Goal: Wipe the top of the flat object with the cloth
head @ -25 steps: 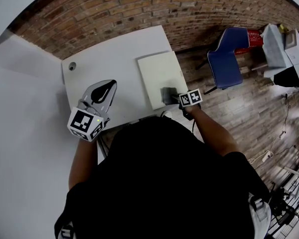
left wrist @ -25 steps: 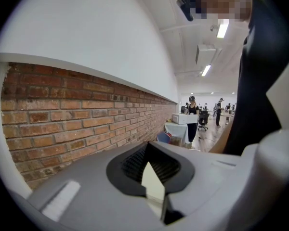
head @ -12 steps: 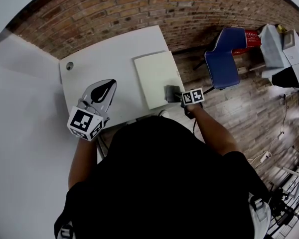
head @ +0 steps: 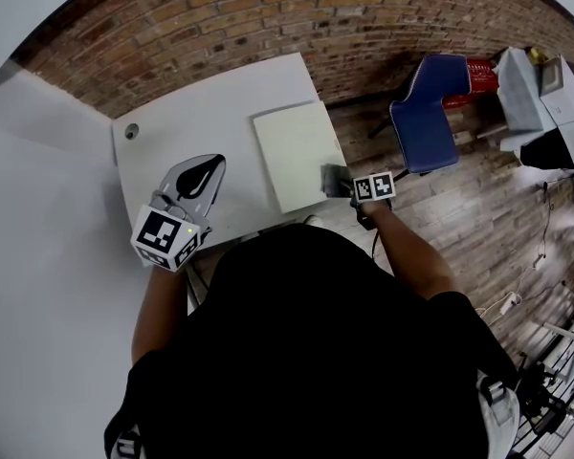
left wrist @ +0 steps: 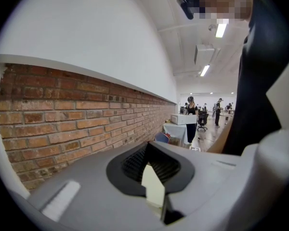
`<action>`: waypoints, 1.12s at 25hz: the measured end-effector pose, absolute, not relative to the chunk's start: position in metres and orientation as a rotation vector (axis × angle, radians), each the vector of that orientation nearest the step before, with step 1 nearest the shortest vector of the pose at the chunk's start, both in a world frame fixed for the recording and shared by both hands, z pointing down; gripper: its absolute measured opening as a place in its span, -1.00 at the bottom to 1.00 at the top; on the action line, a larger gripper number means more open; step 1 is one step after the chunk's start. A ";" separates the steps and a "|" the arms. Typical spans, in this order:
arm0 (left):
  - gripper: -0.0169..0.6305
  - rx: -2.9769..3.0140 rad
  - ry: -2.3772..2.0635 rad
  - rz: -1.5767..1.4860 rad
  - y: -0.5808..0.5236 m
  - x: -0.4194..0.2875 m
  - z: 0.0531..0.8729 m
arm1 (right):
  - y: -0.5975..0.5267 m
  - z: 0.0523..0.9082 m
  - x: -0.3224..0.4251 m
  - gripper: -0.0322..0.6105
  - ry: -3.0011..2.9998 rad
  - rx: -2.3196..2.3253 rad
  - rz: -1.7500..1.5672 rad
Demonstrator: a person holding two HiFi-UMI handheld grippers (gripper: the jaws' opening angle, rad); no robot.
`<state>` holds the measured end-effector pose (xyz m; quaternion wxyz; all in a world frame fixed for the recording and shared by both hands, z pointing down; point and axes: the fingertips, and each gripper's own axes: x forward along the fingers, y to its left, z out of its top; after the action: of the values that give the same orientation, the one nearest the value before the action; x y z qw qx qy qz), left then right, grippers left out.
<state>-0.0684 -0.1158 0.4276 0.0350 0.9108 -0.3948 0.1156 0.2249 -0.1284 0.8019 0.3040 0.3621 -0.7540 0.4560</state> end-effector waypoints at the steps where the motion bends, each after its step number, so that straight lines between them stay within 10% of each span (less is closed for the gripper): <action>1: -0.94 2.797 -1.214 0.357 -0.116 -0.068 0.428 | -0.129 0.802 0.227 -0.87 -1.995 0.962 1.209; 28: -0.94 2.802 -1.202 0.347 -0.127 -0.058 0.435 | -0.133 0.809 0.255 -0.87 -1.956 1.009 1.205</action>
<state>-0.0575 -0.1275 0.4349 0.0363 0.9125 -0.3914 0.1130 0.2550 -0.1327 0.8085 0.3110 0.3821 -0.7409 0.4566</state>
